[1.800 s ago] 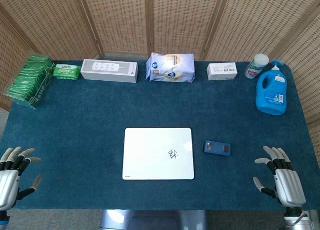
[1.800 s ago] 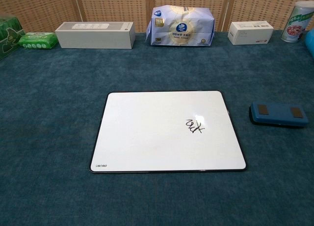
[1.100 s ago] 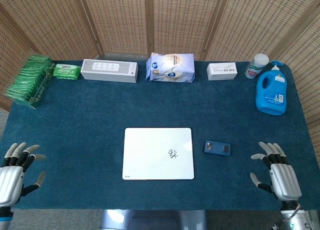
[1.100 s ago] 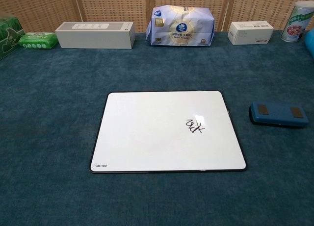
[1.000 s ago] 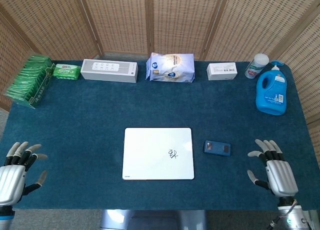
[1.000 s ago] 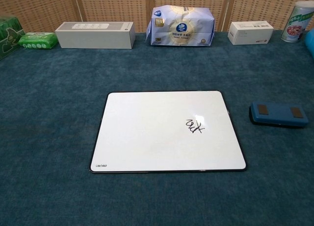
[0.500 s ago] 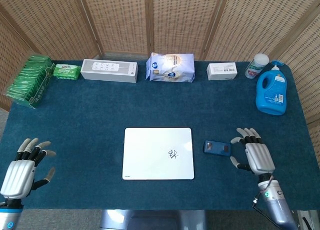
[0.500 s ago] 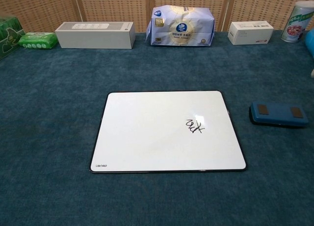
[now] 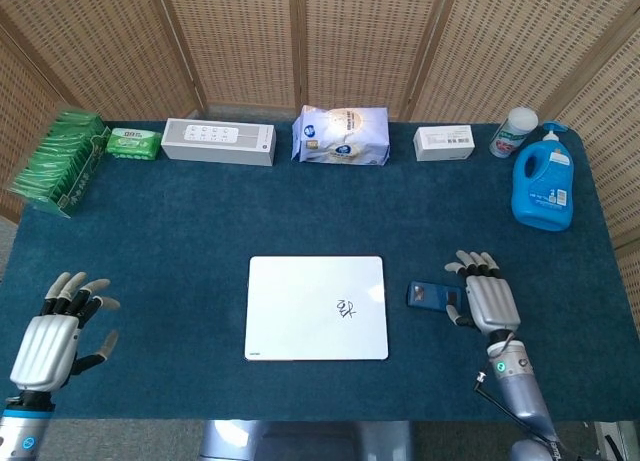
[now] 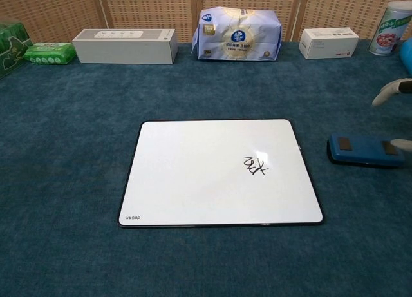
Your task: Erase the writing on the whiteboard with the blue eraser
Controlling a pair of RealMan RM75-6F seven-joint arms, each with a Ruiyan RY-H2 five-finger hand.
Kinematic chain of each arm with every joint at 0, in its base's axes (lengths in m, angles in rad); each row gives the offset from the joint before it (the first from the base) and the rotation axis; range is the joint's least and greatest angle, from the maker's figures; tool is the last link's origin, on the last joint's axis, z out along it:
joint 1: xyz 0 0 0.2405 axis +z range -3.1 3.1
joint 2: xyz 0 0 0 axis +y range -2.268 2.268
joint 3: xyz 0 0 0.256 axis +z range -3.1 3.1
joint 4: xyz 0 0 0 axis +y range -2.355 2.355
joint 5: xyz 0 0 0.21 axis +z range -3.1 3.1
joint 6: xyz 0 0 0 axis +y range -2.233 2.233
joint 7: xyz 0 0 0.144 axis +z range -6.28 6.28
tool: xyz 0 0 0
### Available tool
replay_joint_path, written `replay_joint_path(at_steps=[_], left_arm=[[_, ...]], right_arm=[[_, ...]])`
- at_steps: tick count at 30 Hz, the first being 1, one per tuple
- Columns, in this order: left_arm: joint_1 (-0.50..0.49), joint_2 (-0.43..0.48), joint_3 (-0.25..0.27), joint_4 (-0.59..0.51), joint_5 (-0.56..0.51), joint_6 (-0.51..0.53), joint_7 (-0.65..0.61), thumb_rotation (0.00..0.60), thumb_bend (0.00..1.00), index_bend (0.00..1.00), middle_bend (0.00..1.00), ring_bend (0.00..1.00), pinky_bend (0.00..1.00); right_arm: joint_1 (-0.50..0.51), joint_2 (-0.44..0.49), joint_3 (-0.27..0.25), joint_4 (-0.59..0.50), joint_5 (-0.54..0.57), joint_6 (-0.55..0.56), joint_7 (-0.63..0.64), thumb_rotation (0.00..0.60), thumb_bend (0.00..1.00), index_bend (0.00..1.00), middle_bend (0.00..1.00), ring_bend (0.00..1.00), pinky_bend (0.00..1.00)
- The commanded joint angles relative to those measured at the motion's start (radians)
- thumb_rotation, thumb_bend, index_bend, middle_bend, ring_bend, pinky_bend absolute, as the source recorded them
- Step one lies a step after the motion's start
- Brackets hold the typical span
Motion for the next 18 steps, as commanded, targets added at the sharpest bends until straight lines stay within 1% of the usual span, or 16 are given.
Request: replay_joint_path(at_steps=[1,10,18], left_arm=[[-0.001,0.0,0.0,0.0,0.0,0.002,-0.001,0.6,0.42,0.38,0.24,0.11,0.0],[-0.008,-0.004,-0.003,0.006,0.008,0.009,-0.012,0.6,0.42,0.38,0.24,0.11,0.0],[-0.013,-0.006,-0.004,0.008,0.008,0.012,-0.018,0.6,0.42,0.38,0.24,0.11,0.0]], right_arm=[[0.016,-0.023,0.001,0.009,0.039,-0.002,-0.023,0.6,0.3,0.21,0.1,0.0,0.0],[0.032,-0.042,-0.019,0.007,0.074,0.012,-0.059,0.6,0.28,0.2,0.09,0.0,0.0],[0.048,-0.059,-0.032,0.014,0.11,0.011,-0.086,0.6,0.28,0.2,0.09,0.0,0.0]])
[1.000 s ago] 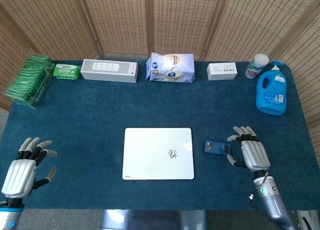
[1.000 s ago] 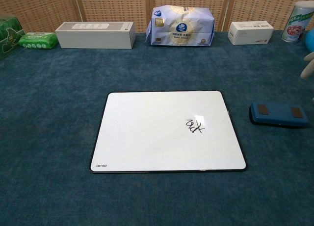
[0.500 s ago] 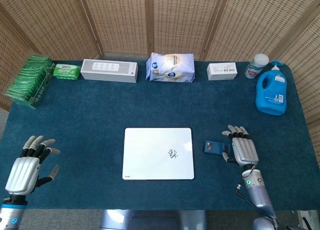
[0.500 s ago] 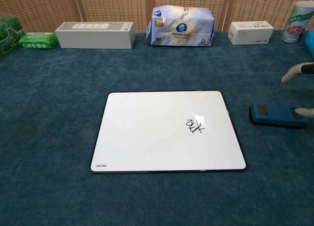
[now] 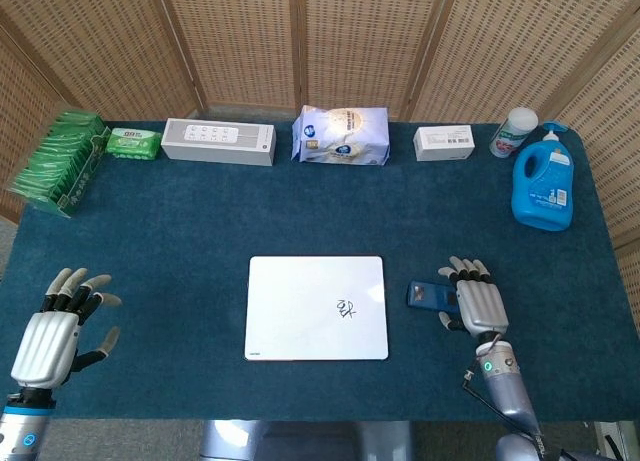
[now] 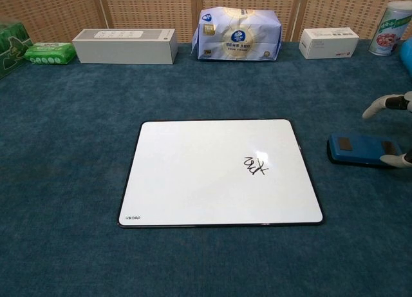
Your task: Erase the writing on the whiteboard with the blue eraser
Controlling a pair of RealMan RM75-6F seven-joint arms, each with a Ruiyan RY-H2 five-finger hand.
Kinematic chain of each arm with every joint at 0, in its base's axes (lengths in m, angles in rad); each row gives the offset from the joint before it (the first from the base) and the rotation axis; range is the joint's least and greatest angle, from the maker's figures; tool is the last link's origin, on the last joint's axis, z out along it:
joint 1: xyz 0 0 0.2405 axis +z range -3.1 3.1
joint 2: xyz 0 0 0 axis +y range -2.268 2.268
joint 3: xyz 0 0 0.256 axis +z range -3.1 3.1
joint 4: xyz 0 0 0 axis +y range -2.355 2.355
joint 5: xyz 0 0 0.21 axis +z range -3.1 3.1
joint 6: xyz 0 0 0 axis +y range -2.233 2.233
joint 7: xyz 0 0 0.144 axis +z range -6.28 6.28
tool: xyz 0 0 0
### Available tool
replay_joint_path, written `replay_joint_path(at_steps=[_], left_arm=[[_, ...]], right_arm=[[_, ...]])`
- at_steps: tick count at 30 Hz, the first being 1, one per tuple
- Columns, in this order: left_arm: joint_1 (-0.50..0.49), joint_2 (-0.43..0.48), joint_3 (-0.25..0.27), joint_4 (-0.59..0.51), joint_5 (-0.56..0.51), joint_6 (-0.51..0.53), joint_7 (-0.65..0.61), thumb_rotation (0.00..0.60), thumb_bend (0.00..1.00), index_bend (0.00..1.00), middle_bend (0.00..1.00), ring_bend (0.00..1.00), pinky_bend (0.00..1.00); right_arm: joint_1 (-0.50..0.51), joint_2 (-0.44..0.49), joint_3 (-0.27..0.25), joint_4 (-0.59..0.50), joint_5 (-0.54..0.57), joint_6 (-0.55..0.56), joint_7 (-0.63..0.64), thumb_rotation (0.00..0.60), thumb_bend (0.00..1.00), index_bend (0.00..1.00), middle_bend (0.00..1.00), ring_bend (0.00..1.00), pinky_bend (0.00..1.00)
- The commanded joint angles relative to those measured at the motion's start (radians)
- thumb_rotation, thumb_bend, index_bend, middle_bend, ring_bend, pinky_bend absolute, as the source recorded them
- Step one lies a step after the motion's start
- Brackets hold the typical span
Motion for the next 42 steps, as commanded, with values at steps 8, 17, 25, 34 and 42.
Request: replay_joint_path(at_steps=[8,17,25,34,42], left_arm=[[0.001,-0.001,0.005,0.011,-0.003,0.004,-0.012,0.6,0.42,0.38,0.24,0.11,0.0],[-0.002,-0.004,0.005,0.019,-0.005,0.005,-0.02,0.6,0.42,0.38,0.24,0.11,0.0],[-0.001,-0.005,0.006,0.023,-0.004,0.011,-0.023,0.6,0.42,0.38,0.24,0.11,0.0],[0.001,-0.007,0.008,0.027,-0.007,0.015,-0.025,0.6,0.42,0.38,0.24,0.11,0.0],[-0.001,-0.011,0.007,0.031,-0.011,0.014,-0.028,0.6,0.42,0.38,0.24,0.11,0.0]], right_arm=[[0.019,-0.017,-0.009,0.018,0.039,-0.006,-0.01,0.6,0.28,0.2,0.09,0.0,0.0],[0.025,-0.027,-0.015,0.032,0.063,-0.009,-0.002,0.599,0.28,0.23,0.09,0.0,0.0],[0.03,-0.03,-0.016,0.041,0.07,-0.01,0.006,0.6,0.28,0.28,0.09,0.0,0.0],[0.037,-0.036,-0.014,0.061,0.079,-0.018,0.022,0.6,0.28,0.3,0.1,0.0,0.0],[0.041,-0.037,-0.015,0.067,0.09,-0.02,0.024,0.6,0.28,0.33,0.1,0.0,0.0]])
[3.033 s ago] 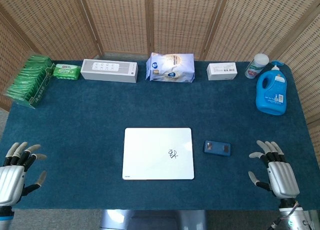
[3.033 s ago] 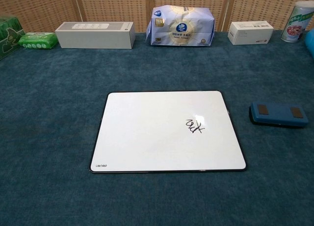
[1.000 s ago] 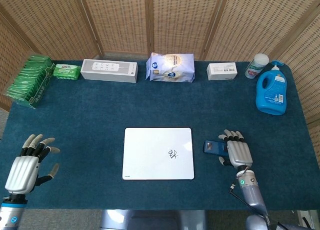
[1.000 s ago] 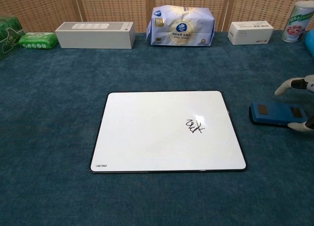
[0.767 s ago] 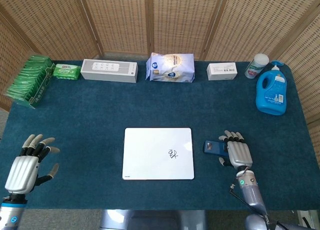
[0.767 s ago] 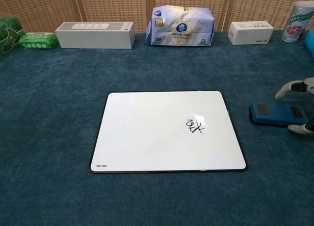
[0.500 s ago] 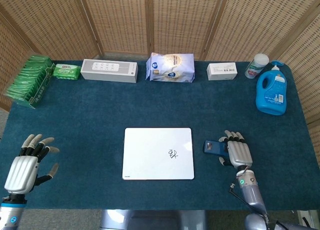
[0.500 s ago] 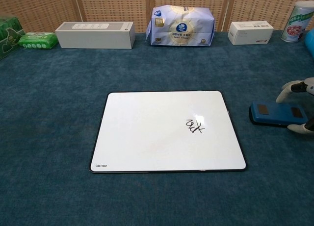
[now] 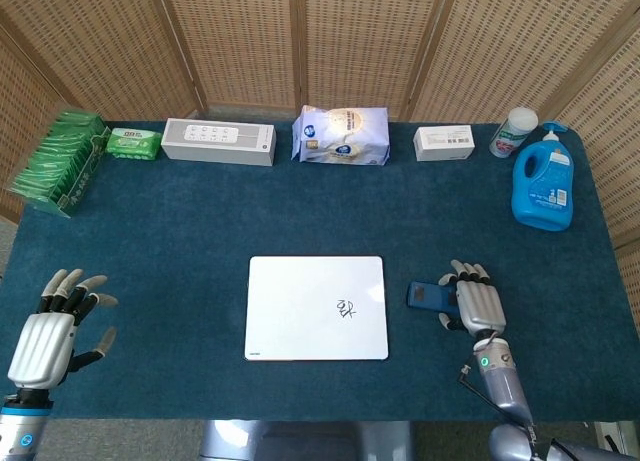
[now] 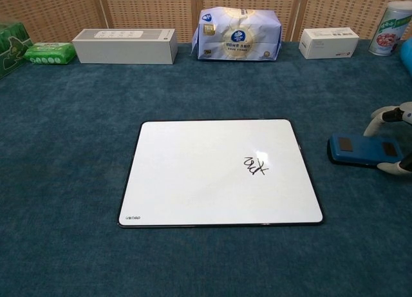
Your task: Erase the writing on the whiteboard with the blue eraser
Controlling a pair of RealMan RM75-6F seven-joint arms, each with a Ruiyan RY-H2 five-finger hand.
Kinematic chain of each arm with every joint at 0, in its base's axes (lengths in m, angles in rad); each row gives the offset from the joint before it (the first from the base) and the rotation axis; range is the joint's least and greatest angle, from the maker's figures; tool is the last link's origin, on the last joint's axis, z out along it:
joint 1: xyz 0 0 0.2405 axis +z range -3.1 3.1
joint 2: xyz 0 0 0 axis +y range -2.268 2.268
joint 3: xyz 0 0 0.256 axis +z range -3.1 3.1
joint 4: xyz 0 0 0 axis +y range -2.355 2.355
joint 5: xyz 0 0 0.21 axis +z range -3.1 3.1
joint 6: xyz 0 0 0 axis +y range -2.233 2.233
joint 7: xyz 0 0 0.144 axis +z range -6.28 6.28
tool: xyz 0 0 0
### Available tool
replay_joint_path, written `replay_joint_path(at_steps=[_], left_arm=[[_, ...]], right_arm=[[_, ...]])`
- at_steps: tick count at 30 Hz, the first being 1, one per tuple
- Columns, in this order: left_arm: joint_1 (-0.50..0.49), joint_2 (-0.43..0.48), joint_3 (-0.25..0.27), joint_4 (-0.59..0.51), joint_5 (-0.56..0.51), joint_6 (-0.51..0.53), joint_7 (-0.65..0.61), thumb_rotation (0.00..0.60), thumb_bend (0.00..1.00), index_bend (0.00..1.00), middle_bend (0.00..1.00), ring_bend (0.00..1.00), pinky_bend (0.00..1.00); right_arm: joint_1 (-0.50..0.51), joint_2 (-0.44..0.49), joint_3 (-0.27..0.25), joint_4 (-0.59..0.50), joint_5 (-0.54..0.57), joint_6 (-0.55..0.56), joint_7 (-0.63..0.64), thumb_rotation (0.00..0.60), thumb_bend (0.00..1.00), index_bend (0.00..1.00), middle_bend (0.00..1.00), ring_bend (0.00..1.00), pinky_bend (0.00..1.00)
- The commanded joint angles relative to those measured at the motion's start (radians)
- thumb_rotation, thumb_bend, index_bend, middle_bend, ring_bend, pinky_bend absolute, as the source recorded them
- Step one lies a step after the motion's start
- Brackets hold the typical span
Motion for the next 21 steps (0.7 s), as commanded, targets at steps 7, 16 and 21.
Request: replay_joint_path(at_steps=[7,16,21], left_arm=[[0.002,0.0,0.0,0.005,-0.005,0.006,-0.005,0.6,0.42,0.38,0.24,0.11,0.0],[0.005,0.002,0.0,0.009,-0.008,0.009,-0.009,0.6,0.42,0.38,0.24,0.11,0.0],[0.004,0.002,0.0,0.01,-0.008,0.01,-0.012,0.6,0.42,0.38,0.24,0.11,0.0]], right_arm=[[0.009,-0.005,0.004,0.005,0.013,-0.001,0.0,0.6,0.28,0.37,0.11,0.0,0.0],[0.014,-0.013,0.006,0.01,0.022,-0.002,0.007,0.6,0.27,0.42,0.13,0.0,0.0],[0.014,-0.012,0.003,0.01,0.019,0.002,0.009,0.6,0.27,0.41,0.13,0.0,0.0]])
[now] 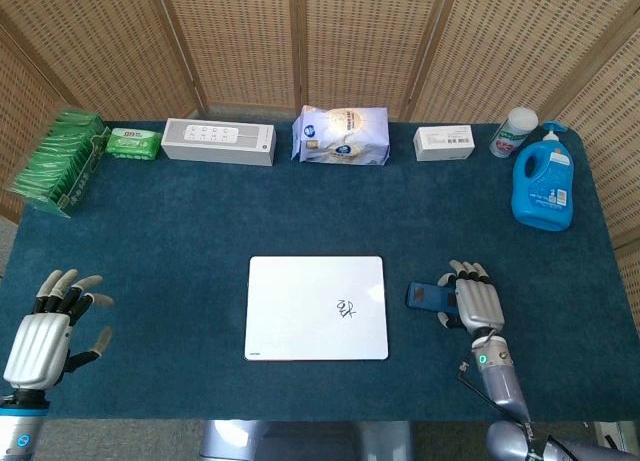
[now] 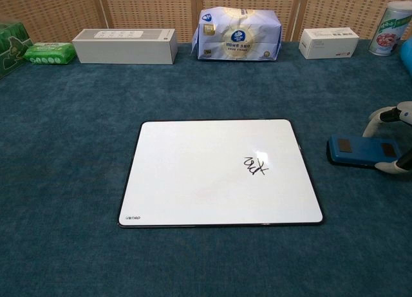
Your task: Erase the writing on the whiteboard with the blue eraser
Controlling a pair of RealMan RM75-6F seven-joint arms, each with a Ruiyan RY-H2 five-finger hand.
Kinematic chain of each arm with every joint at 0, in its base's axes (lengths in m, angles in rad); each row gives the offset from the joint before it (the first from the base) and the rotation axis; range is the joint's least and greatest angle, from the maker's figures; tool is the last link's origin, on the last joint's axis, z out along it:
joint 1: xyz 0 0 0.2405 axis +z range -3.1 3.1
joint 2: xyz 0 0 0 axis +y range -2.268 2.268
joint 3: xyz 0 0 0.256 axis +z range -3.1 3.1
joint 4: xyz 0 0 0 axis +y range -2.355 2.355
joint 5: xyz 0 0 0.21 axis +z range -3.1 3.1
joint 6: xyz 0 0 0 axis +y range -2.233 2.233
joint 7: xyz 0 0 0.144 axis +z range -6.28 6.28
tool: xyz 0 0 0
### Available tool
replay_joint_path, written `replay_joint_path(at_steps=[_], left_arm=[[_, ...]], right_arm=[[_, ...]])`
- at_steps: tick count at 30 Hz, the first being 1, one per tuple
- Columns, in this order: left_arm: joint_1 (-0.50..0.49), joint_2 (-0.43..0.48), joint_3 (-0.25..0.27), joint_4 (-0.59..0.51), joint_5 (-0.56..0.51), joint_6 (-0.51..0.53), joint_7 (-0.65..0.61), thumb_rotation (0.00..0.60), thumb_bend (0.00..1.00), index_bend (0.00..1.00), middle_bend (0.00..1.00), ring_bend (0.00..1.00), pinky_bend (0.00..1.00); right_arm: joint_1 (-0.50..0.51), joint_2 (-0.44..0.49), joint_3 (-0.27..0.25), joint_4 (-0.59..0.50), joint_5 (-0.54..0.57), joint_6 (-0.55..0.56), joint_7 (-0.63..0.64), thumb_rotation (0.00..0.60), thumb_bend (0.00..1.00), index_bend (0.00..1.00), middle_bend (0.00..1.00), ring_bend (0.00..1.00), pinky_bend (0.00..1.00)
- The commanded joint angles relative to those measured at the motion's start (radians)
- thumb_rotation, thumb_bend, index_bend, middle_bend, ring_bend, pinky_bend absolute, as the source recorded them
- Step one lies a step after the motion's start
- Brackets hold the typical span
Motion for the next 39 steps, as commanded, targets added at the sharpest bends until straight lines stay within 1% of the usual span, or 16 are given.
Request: replay_joint_path(at_steps=[1,3,5,7,9,13,18,21,26,29,33,39], left_arm=[[0.0,0.0,0.0,0.0,0.001,0.0,-0.001,0.6,0.42,0.38,0.24,0.11,0.0],[-0.001,-0.001,0.0,0.0,0.001,0.0,0.0,0.6,0.42,0.38,0.24,0.11,0.0],[-0.001,-0.001,0.001,0.0,0.0,-0.001,0.0,0.6,0.42,0.38,0.24,0.11,0.0],[0.0,0.0,0.001,0.0,0.0,0.001,0.0,0.6,0.42,0.38,0.24,0.11,0.0],[0.001,0.001,0.0,0.0,0.0,0.003,0.0,0.6,0.42,0.38,0.24,0.11,0.0],[0.001,0.001,0.0,-0.001,0.0,0.004,0.0,0.6,0.42,0.38,0.24,0.11,0.0],[0.0,0.001,0.0,-0.001,-0.002,0.002,0.001,0.6,0.42,0.38,0.24,0.11,0.0],[-0.002,0.002,-0.003,-0.002,-0.002,0.002,0.002,0.6,0.42,0.38,0.24,0.11,0.0],[-0.005,0.004,-0.006,-0.002,0.0,0.003,0.01,0.6,0.42,0.38,0.24,0.11,0.0],[-0.005,0.009,-0.009,-0.008,0.0,0.006,0.014,0.6,0.42,0.38,0.24,0.11,0.0],[-0.005,0.017,-0.01,-0.013,-0.001,0.008,0.016,0.6,0.42,0.38,0.24,0.11,0.0],[0.001,0.018,-0.006,-0.014,-0.002,0.012,0.012,0.6,0.42,0.38,0.24,0.11,0.0]], right_arm=[[-0.001,0.0,0.001,0.0,-0.002,0.002,0.005,0.6,0.27,0.41,0.13,0.0,0.0],[-0.001,-0.001,0.001,0.002,-0.004,0.003,0.01,0.6,0.27,0.41,0.13,0.0,0.0],[-0.002,-0.006,0.007,0.007,-0.002,0.005,0.021,0.6,0.27,0.44,0.14,0.0,0.0],[-0.003,-0.012,0.01,0.013,-0.009,0.011,0.031,0.6,0.27,0.51,0.17,0.0,0.0],[-0.004,-0.013,0.012,0.014,-0.02,0.015,0.04,0.6,0.27,0.55,0.18,0.01,0.01],[-0.005,-0.007,0.014,0.008,-0.032,0.015,0.053,0.6,0.28,0.6,0.21,0.03,0.01],[-0.011,0.021,0.018,-0.035,-0.046,0.006,0.085,0.6,0.28,0.62,0.22,0.05,0.01],[-0.019,0.063,0.015,-0.107,-0.085,0.006,0.109,0.6,0.28,0.64,0.24,0.06,0.02],[-0.018,0.085,0.001,-0.187,-0.144,-0.009,0.141,0.6,0.28,0.66,0.26,0.07,0.02],[-0.008,0.08,-0.005,-0.218,-0.172,-0.014,0.134,0.6,0.28,0.66,0.26,0.07,0.02],[0.015,0.054,-0.001,-0.247,-0.189,-0.022,0.124,0.6,0.28,0.67,0.26,0.07,0.02],[0.054,-0.001,-0.003,-0.228,-0.208,-0.052,0.113,0.6,0.28,0.67,0.25,0.04,0.0]])
